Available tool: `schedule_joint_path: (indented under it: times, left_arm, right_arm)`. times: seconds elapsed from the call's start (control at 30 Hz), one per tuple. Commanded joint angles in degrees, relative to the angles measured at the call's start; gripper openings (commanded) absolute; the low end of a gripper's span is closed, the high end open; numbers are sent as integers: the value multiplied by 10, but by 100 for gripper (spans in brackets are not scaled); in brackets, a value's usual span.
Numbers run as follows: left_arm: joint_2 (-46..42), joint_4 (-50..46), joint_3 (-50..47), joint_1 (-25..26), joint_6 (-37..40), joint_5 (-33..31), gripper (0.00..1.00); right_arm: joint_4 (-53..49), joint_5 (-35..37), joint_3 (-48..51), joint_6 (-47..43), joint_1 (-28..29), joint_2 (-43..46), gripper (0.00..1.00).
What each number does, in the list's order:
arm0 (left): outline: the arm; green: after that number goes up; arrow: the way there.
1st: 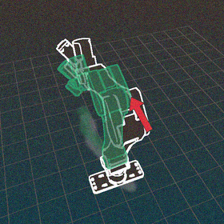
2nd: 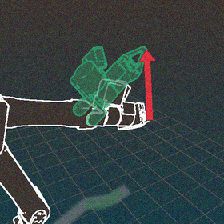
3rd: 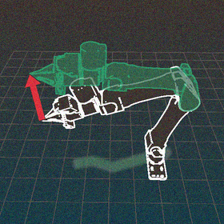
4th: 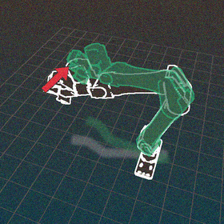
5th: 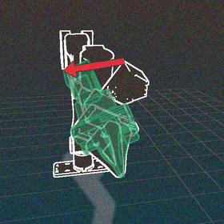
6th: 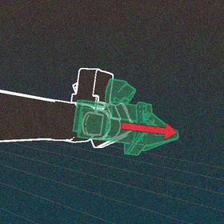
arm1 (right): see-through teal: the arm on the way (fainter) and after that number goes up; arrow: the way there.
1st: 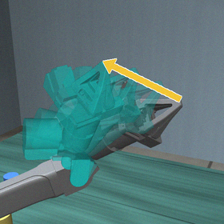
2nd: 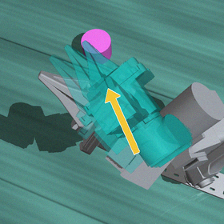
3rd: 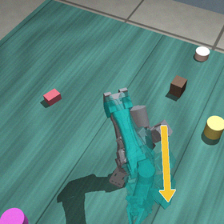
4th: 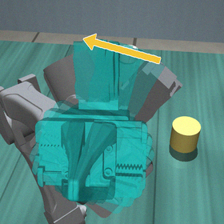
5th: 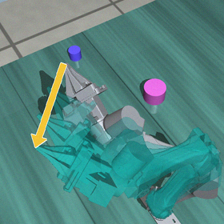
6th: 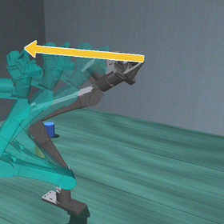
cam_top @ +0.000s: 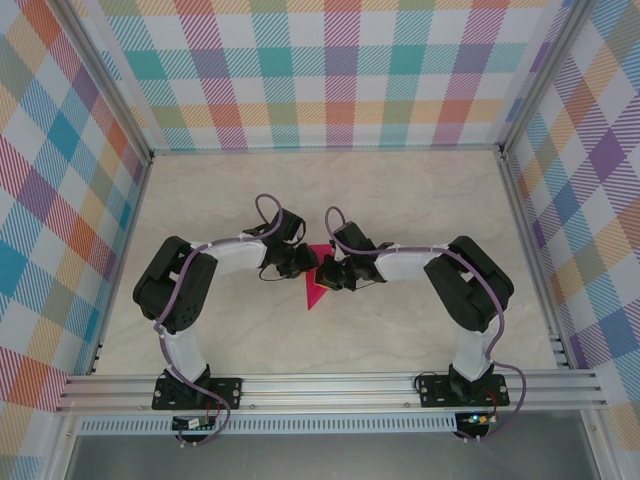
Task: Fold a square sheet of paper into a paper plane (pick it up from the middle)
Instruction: Third fold the triangle at the center of the table.
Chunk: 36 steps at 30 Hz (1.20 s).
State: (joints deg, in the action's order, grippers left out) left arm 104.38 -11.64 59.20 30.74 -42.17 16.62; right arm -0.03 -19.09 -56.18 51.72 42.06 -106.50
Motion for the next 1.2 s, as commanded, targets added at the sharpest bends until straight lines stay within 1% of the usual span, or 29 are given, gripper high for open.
schedule_joint_path:
  times: [0.0, 0.23, 0.5, 1.17]
  left_arm:
    - [-32, -18, 19, -15, 13, -20, 26]
    - [6, -15, 35, -22, 14, -14, 13]
    - [40, -31, 44, -22, 18, -15, 8]
    - [49, -33, 40, -22, 20, -6, 8]
  right_arm:
    - [-2, -3, -11, -14, 3, -7, 6]
    - [2, -3, -11, -17, 3, -8, 6]
    - [7, -5, -15, -22, 3, -9, 6]
    - [0, -13, -32, -42, 3, -28, 6]
